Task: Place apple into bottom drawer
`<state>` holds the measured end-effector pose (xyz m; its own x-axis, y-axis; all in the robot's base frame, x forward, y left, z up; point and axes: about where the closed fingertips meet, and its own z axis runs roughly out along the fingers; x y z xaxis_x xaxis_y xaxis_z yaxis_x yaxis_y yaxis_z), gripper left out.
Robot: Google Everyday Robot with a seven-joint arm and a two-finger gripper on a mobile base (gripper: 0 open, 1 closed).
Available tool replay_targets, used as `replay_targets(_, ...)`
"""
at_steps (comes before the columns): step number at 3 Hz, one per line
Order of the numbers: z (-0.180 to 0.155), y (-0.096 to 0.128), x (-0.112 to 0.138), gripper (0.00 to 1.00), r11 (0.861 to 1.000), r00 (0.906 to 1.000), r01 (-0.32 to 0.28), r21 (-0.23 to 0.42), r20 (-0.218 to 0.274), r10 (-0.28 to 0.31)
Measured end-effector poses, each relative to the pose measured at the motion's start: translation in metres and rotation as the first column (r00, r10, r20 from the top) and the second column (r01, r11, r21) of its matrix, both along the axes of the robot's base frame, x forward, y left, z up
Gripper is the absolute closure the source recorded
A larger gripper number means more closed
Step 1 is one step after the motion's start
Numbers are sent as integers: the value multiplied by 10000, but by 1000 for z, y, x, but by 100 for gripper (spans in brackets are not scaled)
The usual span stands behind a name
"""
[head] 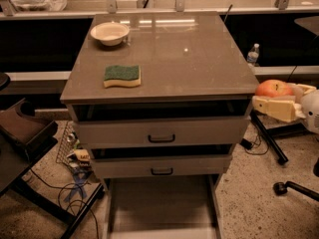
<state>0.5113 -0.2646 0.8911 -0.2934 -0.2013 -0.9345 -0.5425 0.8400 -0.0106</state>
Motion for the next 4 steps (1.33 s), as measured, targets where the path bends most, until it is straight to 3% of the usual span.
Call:
replay_targets(1,-16,10,-2,100,9998,9997,-196,26,-146,197)
replay_targets(2,-81,30,-22,100,9967,9974,-631,516,-308,648)
replay_targets(3,-142,56,-42,100,9883,9900,-1395,611,-123,1405)
replay_targets(4,-198,83,-56,100,9655,9651,-2599,186,392,2591)
